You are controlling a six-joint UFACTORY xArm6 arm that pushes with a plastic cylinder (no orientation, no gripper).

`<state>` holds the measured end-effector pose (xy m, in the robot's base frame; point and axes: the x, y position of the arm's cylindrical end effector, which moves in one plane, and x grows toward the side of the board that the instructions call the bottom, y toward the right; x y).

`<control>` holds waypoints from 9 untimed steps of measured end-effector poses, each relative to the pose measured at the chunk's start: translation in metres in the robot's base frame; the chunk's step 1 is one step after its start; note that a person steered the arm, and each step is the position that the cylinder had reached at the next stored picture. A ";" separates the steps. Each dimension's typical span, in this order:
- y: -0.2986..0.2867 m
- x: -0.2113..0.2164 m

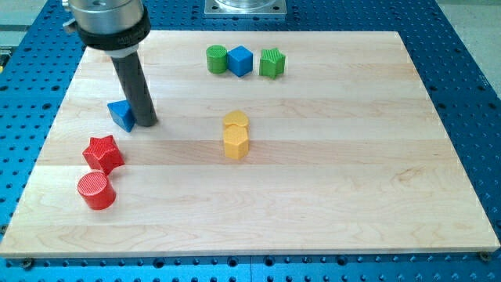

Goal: Drag the blue cube above the blue triangle

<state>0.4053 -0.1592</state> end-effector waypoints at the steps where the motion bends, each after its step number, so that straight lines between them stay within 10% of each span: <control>1: -0.006 -0.047; 3: -0.032 -0.002; 7: 0.251 -0.100; 9: 0.164 -0.153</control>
<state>0.2520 0.0044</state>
